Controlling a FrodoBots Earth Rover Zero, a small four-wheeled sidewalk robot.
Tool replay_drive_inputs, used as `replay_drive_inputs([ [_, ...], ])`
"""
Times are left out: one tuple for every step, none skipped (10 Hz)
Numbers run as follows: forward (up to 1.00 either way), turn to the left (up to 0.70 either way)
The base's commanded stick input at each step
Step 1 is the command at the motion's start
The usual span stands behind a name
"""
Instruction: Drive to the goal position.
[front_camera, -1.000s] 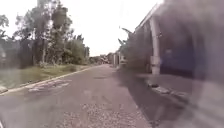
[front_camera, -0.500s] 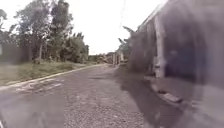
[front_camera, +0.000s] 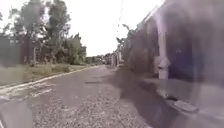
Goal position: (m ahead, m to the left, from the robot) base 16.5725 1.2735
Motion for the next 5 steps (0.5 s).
replay_drive_inputs([
  [0.85,0.0],
  [0.85,0.0],
  [0.85,0.0],
  [0.85,0.0],
  [0.85,0.0],
])
